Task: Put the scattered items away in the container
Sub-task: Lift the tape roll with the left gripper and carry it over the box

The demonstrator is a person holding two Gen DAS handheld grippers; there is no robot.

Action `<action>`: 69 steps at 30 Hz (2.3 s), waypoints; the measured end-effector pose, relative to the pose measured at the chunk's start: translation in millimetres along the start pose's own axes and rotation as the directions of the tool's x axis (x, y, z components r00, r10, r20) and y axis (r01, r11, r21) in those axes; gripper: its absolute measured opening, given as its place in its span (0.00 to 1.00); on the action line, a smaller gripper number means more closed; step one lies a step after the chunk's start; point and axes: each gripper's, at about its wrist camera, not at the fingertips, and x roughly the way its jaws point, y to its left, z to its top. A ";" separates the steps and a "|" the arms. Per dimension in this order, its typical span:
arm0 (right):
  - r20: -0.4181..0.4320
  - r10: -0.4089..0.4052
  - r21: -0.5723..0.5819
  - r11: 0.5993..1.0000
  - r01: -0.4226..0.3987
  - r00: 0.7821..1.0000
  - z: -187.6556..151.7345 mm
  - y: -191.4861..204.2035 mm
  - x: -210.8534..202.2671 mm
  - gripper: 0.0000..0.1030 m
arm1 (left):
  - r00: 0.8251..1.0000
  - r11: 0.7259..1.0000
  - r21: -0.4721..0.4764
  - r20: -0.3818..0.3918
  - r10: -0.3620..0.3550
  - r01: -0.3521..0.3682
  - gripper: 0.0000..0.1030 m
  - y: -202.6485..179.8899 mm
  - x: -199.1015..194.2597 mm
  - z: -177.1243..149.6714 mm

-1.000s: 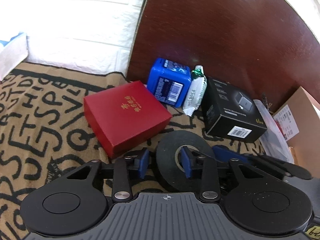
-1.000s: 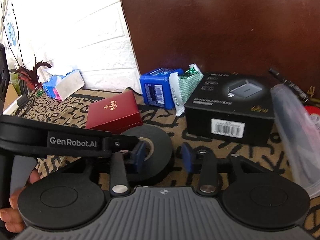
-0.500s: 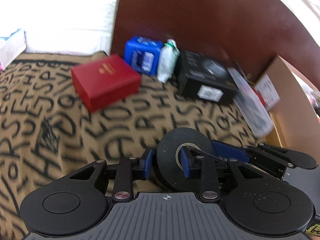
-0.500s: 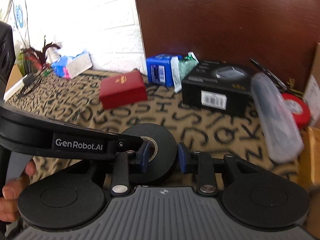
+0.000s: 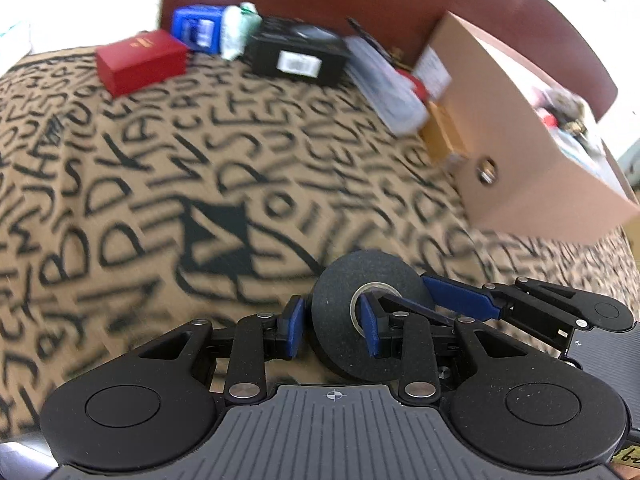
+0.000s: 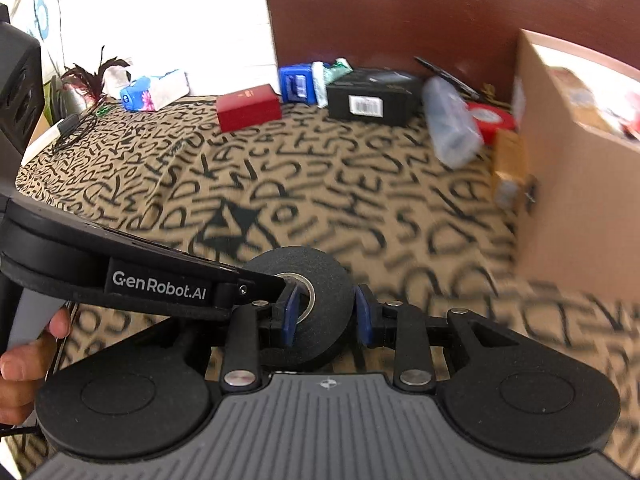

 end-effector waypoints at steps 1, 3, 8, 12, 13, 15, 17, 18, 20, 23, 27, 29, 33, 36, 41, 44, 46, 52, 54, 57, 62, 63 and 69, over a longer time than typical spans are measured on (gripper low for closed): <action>-0.002 -0.002 0.010 1.000 0.002 1.000 -3.8 -1.5 -4.2 0.34 | 1.000 1.000 0.012 -0.003 -0.006 0.006 0.34 -4.7 -1.4 -3.9; -0.001 -0.001 0.037 0.999 0.001 1.000 -11.1 -5.2 -10.8 0.34 | 1.000 1.000 0.027 -0.007 -0.014 0.014 0.44 -11.9 -2.2 -9.3; 0.019 0.013 0.081 0.997 -0.015 1.000 -18.5 -11.6 -19.6 0.34 | 1.000 1.000 0.026 -0.014 -0.016 0.016 0.50 -17.5 -4.0 -12.5; 0.030 0.023 0.082 0.996 -0.025 0.999 -21.7 -11.8 -19.4 0.34 | 1.000 1.000 0.024 -0.021 -0.010 0.011 0.46 -17.8 -2.2 -12.6; 0.032 0.025 0.088 0.996 -0.028 0.999 -21.8 -12.6 -18.5 0.34 | 1.000 1.000 0.031 -0.023 -0.003 0.004 0.45 -18.7 -1.8 -11.9; 0.037 0.024 0.093 0.995 -0.027 0.999 -22.8 -12.6 -17.4 0.34 | 1.000 0.999 0.048 -0.026 0.011 -0.010 0.40 -21.5 -0.9 -10.8; 0.043 0.027 0.093 0.995 -0.031 0.999 -24.2 -13.4 -17.2 0.34 | 0.999 0.998 0.055 -0.029 0.017 -0.016 0.42 -22.8 -0.5 -10.6; 0.046 0.031 0.096 0.995 -0.035 0.998 -24.8 -14.2 -17.2 0.34 | 0.999 0.998 0.054 -0.030 0.017 -0.016 0.44 -22.9 -0.2 -10.8; 0.049 0.036 0.098 0.994 -0.040 0.998 -25.5 -15.0 -17.7 0.33 | 0.999 0.998 0.051 -0.032 0.022 -0.020 0.45 -24.5 -0.5 -11.0; 0.049 0.033 0.095 0.995 -0.037 0.998 -26.8 -15.5 -23.2 0.32 | 0.998 0.997 0.061 -0.036 0.046 -0.044 0.37 -32.6 -2.4 -12.5; 0.064 0.020 0.103 0.994 -0.027 0.998 -31.9 -23.1 -38.6 0.29 | 0.998 0.997 0.074 -0.046 0.043 -0.040 0.44 -48.0 -4.5 -13.5; 0.083 0.004 0.113 0.994 -0.013 0.997 -34.0 -28.7 -49.0 0.29 | 0.999 0.996 0.088 -0.039 0.035 -0.032 0.44 -59.3 -6.7 -12.3; 0.130 -0.029 0.125 0.992 0.013 0.991 -35.5 -40.7 -69.9 0.29 | 1.000 0.992 0.124 -0.014 0.022 -0.020 0.43 -83.8 -12.4 -7.3; 0.178 -0.049 0.122 0.992 0.028 0.983 -32.0 -47.0 -87.6 0.28 | 1.000 0.989 0.150 0.017 0.013 -0.015 0.45 -101.8 -22.5 -0.9; 0.290 -0.080 0.101 0.993 0.053 0.954 -14.4 -57.2 -116.2 0.27 | 0.994 0.979 0.202 0.114 0.000 -0.023 0.41 -133.1 -45.2 20.9; 0.345 -0.108 0.096 0.992 0.079 0.932 -0.8 -67.2 -124.2 0.27 | 0.987 0.973 0.229 0.158 -0.017 -0.020 0.39 -149.2 -51.2 38.8; 0.376 -0.126 0.100 0.990 0.095 0.918 9.7 -75.9 -128.9 0.27 | 0.982 0.969 0.245 0.187 -0.034 -0.013 0.40 -158.7 -52.8 52.8; 0.441 -0.185 0.119 0.982 0.148 0.878 37.9 -104.5 -132.2 0.27 | 0.967 0.957 0.289 0.240 -0.090 0.017 0.39 -184.7 -46.0 93.2; 0.445 -0.199 0.128 0.979 0.158 0.873 47.0 -114.0 -126.8 0.27 | 0.963 0.955 0.295 0.248 -0.101 0.024 0.40 -190.3 -38.4 104.8; 0.438 -0.211 0.139 0.976 0.167 0.874 56.0 -130.1 -114.7 0.27 | 0.964 0.954 0.297 0.242 -0.114 0.038 0.41 -193.4 -22.4 119.3; 0.401 -0.226 0.159 0.971 0.176 0.888 61.1 -146.8 -91.8 0.27 | 0.971 0.955 0.292 0.203 -0.124 0.061 0.42 -188.4 8.8 135.8; 0.391 -0.227 0.163 0.971 0.176 0.892 61.4 -149.5 -87.0 0.27 | 0.973 0.955 0.289 0.194 -0.124 0.064 0.42 -187.5 14.3 137.6; 0.347 -0.214 0.183 0.970 0.158 0.913 58.0 -158.2 -66.9 0.28 | 0.983 0.959 0.275 0.145 -0.115 0.072 0.45 -176.9 37.3 141.4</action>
